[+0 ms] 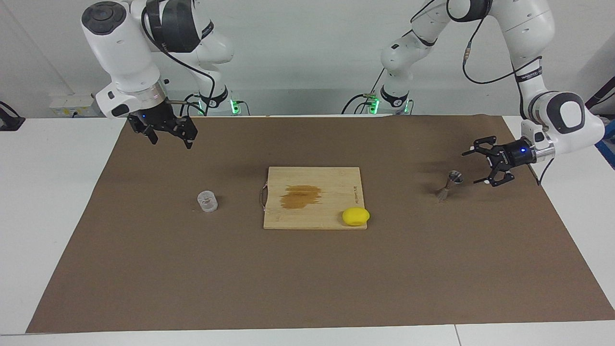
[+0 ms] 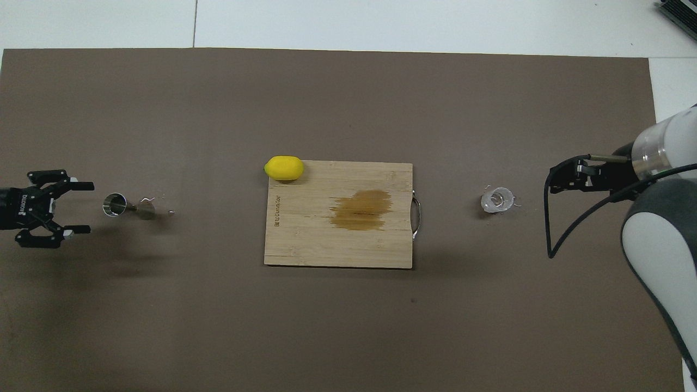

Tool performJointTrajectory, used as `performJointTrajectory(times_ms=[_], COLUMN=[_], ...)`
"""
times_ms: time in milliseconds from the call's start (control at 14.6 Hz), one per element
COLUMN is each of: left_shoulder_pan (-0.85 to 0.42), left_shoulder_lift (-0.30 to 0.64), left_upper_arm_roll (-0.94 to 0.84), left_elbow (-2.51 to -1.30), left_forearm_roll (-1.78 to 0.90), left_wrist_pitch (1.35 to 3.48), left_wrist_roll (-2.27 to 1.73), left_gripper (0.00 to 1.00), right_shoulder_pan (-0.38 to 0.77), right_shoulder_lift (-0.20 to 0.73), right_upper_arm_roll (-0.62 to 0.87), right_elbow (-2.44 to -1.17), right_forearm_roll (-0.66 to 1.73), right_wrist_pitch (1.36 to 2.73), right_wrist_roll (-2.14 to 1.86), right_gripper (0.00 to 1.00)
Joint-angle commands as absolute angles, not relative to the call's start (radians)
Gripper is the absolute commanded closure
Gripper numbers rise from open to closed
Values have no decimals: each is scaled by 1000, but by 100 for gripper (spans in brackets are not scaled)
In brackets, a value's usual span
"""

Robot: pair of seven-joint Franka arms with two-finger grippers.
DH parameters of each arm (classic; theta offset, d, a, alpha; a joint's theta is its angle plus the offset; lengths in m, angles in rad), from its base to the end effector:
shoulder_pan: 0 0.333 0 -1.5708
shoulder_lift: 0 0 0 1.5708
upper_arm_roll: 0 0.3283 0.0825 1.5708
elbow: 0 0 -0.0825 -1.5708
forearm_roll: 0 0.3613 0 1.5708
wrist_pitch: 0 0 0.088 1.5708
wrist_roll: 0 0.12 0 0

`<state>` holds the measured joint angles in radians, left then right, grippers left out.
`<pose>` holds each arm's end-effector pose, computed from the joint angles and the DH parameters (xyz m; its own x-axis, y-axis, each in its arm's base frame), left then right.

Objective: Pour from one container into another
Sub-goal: 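Reach the open left gripper toward the small dark metal cup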

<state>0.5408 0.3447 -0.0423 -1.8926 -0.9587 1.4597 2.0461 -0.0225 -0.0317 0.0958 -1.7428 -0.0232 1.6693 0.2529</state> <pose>0.5207 0.1651 0.3531 0.3161 -0.3477 0.8827 -0.9487 -0.1229 0.2913 0.5230 0.0365 0.5713 0.9837 -0.1765 -0.0341 -0.1753 -0.9839 0.0357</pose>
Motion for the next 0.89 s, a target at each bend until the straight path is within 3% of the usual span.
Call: performJointTrajectory(times_ms=[0,823], left_shoulder_pan=[558,586], left_shoulder_lift=[420,561], left_upper_arm_roll=[-51,-49], left_elbow=[-1902,-1925], left_forearm_roll=[-1019,-1159], left_wrist_pitch=[1396,1284], left_wrist_roll=[2186,2330], left_gripper=[0,0], right_shoulder_pan=[-31,-31], right_shoulder_lift=[-57,-57], right_upper_arm_roll=[100,100], right_elbow=[-1773,-1775], right_forearm_roll=[-20,-20], right_wrist_pitch=[1695,1695], right_wrist_roll=[250,250], right_gripper=[0,0])
